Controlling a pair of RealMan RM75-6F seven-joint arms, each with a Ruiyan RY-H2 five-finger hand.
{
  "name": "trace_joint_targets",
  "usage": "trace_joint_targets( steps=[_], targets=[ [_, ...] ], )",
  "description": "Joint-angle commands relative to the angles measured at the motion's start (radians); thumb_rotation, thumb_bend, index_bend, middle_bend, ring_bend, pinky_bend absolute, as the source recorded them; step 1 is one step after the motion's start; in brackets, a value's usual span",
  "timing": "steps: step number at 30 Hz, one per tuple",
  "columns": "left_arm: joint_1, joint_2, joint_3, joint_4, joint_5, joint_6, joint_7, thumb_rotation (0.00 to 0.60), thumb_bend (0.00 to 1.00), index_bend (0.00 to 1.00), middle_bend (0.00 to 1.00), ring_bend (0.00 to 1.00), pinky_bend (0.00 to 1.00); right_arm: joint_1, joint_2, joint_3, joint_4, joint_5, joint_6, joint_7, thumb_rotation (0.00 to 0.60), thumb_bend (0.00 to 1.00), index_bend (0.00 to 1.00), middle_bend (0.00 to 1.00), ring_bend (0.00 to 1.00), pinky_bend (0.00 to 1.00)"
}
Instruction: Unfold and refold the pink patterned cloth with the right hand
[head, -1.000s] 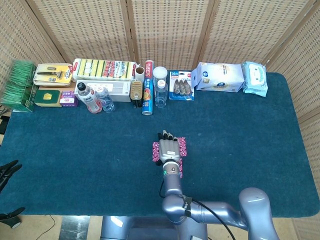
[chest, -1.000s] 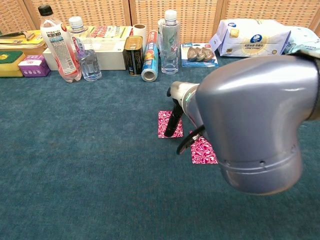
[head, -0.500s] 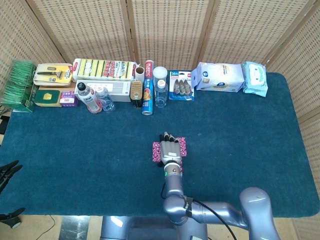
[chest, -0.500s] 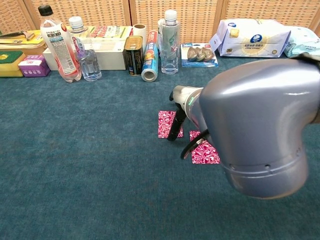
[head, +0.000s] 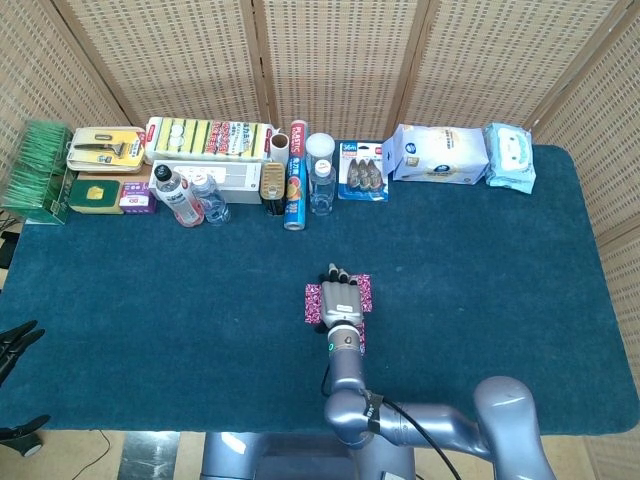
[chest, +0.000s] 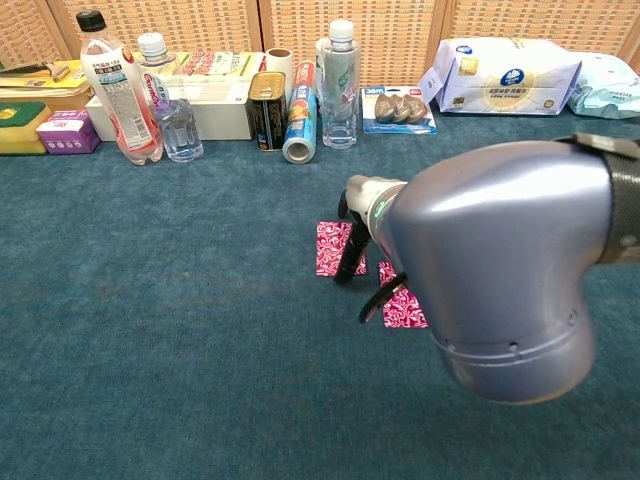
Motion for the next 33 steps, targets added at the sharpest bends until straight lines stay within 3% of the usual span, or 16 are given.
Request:
trace_joint_targets(
  steps=[1,23,33],
  targets=[
    [-0.001,0.000,0.000,-0.001,-0.001,-0.001,0.001,0.600,0.07,0.00,0.00,0.00,0.05,0.001,-0.007,-0.003,0.011,-0.010,0.000,0.010,0.600,0.26,0.17,0.00,0.00,0.09],
    [-0.001,0.000,0.001,-0.003,0.000,-0.002,0.004,0.600,0.07,0.00,0.00,0.00,0.05,-0.007,-0.006,0.005,0.012,-0.021,0.003,0.022,0.600,0.28,0.31,0.00,0.00,0.10],
    [0.000,0.001,0.002,0.002,0.005,0.005,-0.005,0.600,0.07,0.00,0.00,0.00,0.05,-0.012,0.006,0.001,-0.035,-0.051,0.029,0.028,0.600,0.28,0.33,0.00,0.00,0.10]
  ],
)
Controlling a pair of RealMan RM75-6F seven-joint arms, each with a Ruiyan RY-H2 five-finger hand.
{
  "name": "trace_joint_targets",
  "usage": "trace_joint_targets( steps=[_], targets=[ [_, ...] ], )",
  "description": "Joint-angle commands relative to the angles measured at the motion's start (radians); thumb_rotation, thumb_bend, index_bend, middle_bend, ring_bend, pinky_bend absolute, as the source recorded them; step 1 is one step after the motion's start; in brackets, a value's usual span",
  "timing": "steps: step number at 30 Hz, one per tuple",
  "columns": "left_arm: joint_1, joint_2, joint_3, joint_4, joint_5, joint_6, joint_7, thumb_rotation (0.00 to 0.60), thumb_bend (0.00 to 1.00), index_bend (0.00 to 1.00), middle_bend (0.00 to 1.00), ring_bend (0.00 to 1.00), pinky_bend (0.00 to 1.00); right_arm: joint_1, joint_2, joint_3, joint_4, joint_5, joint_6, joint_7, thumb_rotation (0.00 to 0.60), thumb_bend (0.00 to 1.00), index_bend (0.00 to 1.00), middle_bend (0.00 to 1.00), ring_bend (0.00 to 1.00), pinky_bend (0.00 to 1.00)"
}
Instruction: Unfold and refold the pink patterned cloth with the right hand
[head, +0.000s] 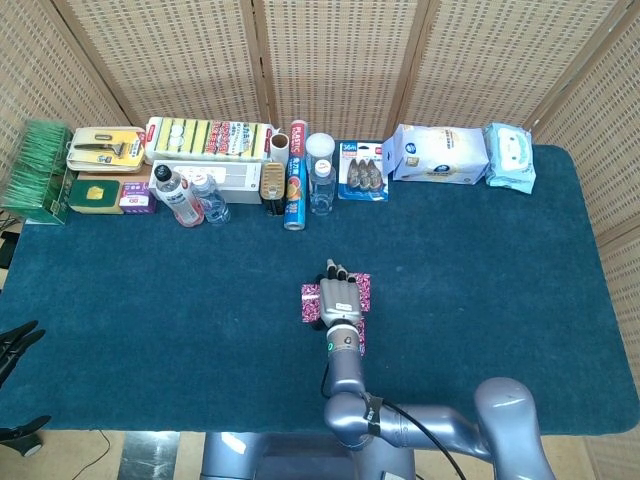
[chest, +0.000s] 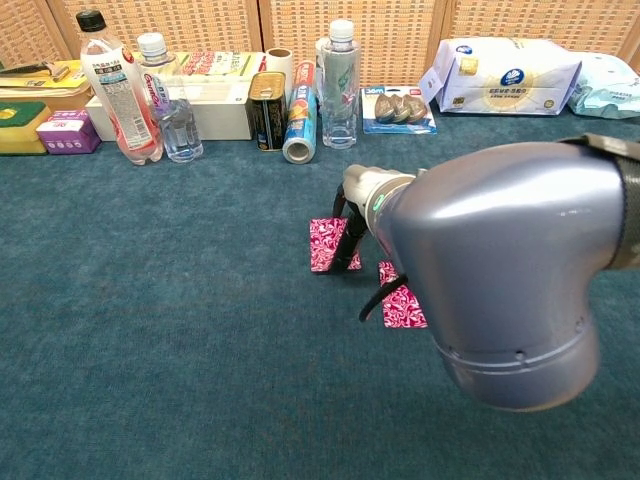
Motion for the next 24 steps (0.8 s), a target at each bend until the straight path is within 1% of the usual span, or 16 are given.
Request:
trace_joint_targets(
  steps=[1,8,12,18,24],
  targets=[
    [0.001,0.000,0.001,0.001,0.003,0.002,-0.001,0.600,0.07,0.00,0.00,0.00,0.05,-0.004,0.007,-0.002,-0.020,-0.006,0.012,-0.002,0.600,0.28,0.34,0.00,0.00,0.10],
    [0.002,-0.001,0.003,0.005,0.007,0.007,-0.003,0.600,0.07,0.00,0.00,0.00,0.05,-0.018,0.033,-0.012,-0.081,-0.013,0.039,-0.010,0.600,0.28,0.34,0.00,0.00,0.10],
    [0.001,-0.001,0.004,0.004,0.011,0.005,0.001,0.600,0.07,0.00,0.00,0.00,0.05,-0.047,0.085,-0.028,-0.183,-0.041,0.082,-0.010,0.600,0.28,0.34,0.00,0.00,0.10],
    [0.002,-0.002,0.008,0.000,0.016,0.002,0.013,0.600,0.07,0.00,0.00,0.00,0.05,-0.083,0.150,-0.048,-0.287,-0.056,0.113,-0.005,0.600,0.28,0.34,0.00,0.00,0.10],
    [-0.002,-0.002,0.009,-0.005,0.018,-0.007,0.019,0.600,0.07,0.00,0.00,0.00,0.05,-0.139,0.206,-0.101,-0.379,-0.117,0.151,0.043,0.600,0.28,0.34,0.00,0.00,0.12]
  ],
)
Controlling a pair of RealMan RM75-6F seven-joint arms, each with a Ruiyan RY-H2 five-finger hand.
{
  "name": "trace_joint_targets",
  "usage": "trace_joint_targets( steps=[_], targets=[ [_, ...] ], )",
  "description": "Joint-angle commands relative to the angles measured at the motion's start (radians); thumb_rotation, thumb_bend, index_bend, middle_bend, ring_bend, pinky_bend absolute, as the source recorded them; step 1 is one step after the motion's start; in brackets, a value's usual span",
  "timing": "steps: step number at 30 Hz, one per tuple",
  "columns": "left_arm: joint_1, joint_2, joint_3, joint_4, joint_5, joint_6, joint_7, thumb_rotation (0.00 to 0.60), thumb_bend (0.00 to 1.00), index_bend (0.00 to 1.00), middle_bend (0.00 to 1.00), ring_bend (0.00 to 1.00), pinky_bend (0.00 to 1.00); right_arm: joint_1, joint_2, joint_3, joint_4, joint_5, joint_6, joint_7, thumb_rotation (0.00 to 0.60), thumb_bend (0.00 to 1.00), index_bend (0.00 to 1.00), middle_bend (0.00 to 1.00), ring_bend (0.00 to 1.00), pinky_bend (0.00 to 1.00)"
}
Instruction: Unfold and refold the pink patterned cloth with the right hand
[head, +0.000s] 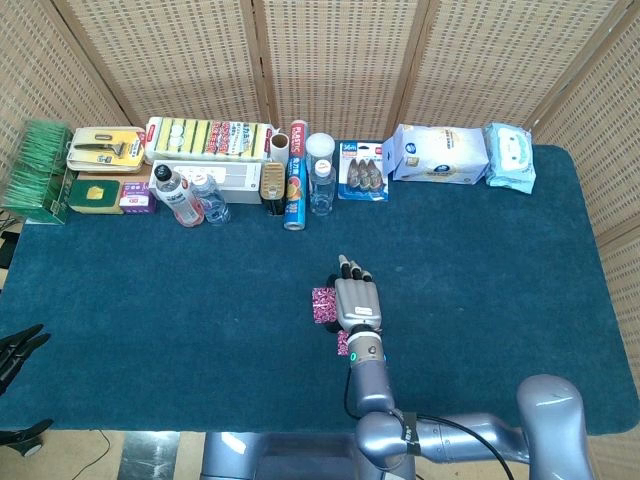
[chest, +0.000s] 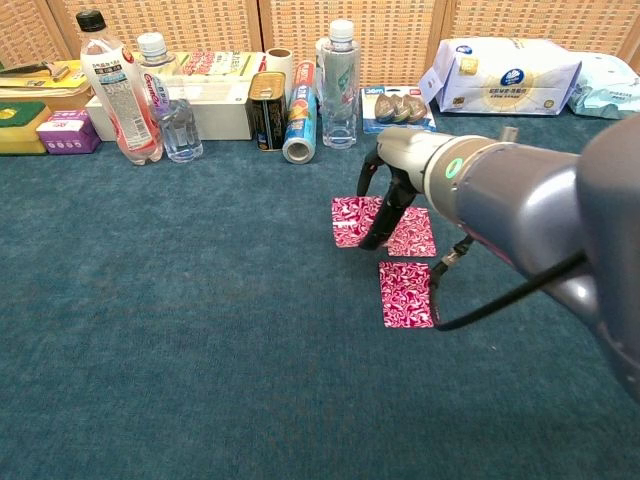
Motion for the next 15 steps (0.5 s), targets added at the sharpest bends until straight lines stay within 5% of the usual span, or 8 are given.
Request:
trace_joint_targets(
  steps=[1,15],
  targets=[
    [-0.003,0.001,0.001,-0.003,0.001,-0.005,0.002,0.600,0.07,0.00,0.00,0.00,0.05,-0.039,0.035,-0.034,-0.045,-0.035,0.025,0.036,0.600,0.29,0.34,0.00,0.00,0.12],
    [-0.003,0.003,0.006,0.006,0.011,0.006,-0.015,0.600,0.07,0.00,0.00,0.00,0.05,-0.102,0.081,-0.079,-0.068,-0.057,0.013,0.107,0.600,0.29,0.34,0.00,0.00,0.12]
  ],
)
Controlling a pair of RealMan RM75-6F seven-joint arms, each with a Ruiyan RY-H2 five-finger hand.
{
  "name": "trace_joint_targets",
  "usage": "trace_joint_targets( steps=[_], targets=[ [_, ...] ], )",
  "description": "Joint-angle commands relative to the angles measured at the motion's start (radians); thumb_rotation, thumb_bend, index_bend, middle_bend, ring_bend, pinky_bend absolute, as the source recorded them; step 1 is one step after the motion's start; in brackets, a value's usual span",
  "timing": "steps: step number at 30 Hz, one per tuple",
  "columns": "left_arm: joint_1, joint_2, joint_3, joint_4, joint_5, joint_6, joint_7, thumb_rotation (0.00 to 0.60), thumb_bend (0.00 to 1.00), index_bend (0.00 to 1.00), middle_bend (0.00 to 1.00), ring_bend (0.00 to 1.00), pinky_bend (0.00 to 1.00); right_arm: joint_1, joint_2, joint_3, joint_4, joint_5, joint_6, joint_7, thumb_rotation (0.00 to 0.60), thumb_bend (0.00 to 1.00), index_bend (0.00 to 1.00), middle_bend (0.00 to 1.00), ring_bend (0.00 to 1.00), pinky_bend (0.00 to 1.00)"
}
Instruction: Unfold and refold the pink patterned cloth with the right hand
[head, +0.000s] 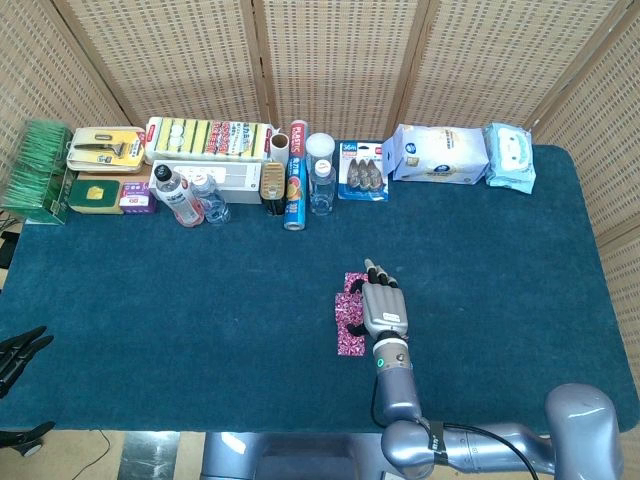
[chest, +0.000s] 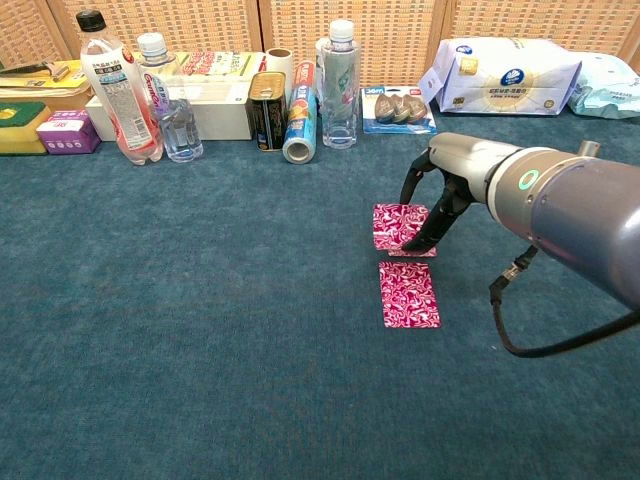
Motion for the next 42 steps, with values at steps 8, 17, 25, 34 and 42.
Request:
trace_joint_targets(
  steps=[8,17,25,34,42],
  targets=[
    [-0.006,0.001,0.000,-0.001,-0.005,-0.009,-0.002,0.600,0.07,0.00,0.00,0.00,0.05,-0.032,0.008,-0.047,-0.015,-0.044,0.017,0.028,0.600,0.29,0.34,0.00,0.00,0.12],
    [-0.016,0.002,-0.001,-0.021,-0.015,-0.037,0.024,0.600,0.07,0.00,0.00,0.00,0.05,-0.053,0.017,-0.088,-0.038,-0.070,0.003,0.033,0.600,0.29,0.34,0.00,0.00,0.12],
    [-0.015,0.002,0.000,-0.029,-0.017,-0.042,0.036,0.600,0.07,0.00,0.00,0.00,0.05,-0.071,0.004,-0.120,-0.045,-0.086,0.010,0.036,0.600,0.29,0.34,0.00,0.00,0.12],
    [-0.012,0.000,0.001,-0.027,-0.013,-0.036,0.037,0.600,0.07,0.00,0.00,0.00,0.05,-0.072,-0.010,-0.109,-0.037,-0.077,-0.005,0.032,0.600,0.29,0.34,0.00,0.00,0.12],
    [-0.014,0.002,0.001,-0.024,-0.015,-0.037,0.029,0.600,0.07,0.00,0.00,0.00,0.05,-0.075,-0.013,-0.114,-0.047,-0.076,-0.011,0.025,0.600,0.29,0.34,0.00,0.00,0.12]
  ],
)
